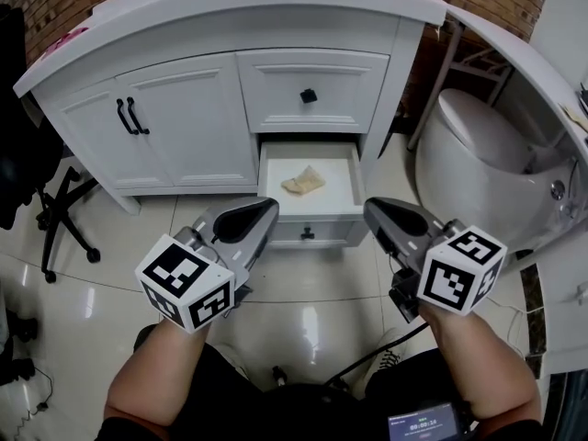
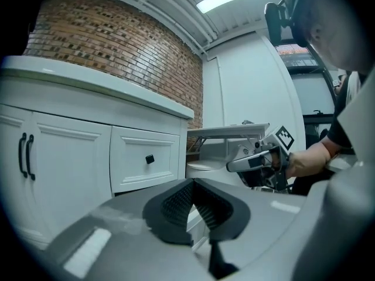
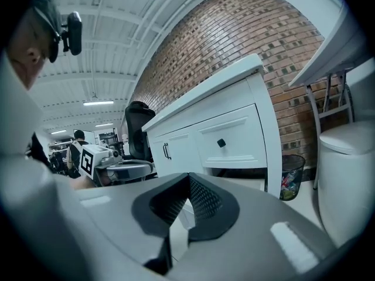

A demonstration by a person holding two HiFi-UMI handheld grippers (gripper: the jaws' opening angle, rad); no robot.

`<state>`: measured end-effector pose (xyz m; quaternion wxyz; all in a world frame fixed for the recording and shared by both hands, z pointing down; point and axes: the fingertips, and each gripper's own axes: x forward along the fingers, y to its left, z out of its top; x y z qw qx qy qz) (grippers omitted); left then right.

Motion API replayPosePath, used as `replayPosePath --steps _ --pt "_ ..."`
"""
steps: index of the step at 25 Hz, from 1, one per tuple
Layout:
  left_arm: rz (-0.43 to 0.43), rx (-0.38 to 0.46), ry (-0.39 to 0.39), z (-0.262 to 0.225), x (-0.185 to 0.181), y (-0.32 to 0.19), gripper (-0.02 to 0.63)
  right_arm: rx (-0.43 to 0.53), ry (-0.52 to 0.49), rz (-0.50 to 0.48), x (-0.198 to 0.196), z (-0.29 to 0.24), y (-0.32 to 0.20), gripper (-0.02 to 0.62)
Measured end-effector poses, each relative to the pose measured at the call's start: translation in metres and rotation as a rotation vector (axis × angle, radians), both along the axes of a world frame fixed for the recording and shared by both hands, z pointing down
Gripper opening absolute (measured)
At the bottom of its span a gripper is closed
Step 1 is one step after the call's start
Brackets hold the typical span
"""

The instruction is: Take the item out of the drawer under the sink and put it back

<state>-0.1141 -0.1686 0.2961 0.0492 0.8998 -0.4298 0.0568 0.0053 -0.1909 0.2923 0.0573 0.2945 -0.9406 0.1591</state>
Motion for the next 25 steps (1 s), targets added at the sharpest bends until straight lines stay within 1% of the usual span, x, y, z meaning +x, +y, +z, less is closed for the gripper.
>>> replayPosePath --steps 3,8,11,18,23,25 --pt "-0.010 0.022 -0.003 -0.009 0.001 0.009 0.006 0.015 -0.018 -0.003 0.001 -0.009 0.011 0.003" --pt "-0.021 0.067 0.014 -0.033 0.002 0.033 0.006 0.061 -0.026 0.004 0.011 -0.025 0.033 0.003" --pt "-0.034 0.086 -0.007 -0.040 0.002 0.048 0.006 0.068 -0.028 0.011 0.018 -0.028 0.049 0.003" --pt "-0.057 0.101 -0.021 -0.046 0.003 0.075 0.006 0.083 -0.015 0.012 0.028 -0.026 0.084 0.003" --pt "-0.055 0.106 -0.046 -0.047 0.007 0.090 0.006 0.092 -0.007 0.036 0.039 -0.028 0.095 0.002" --pt "-0.057 0.095 -0.041 -0.045 0.007 0.092 0.006 0.094 -0.009 0.039 0.041 -0.029 0.096 0.002"
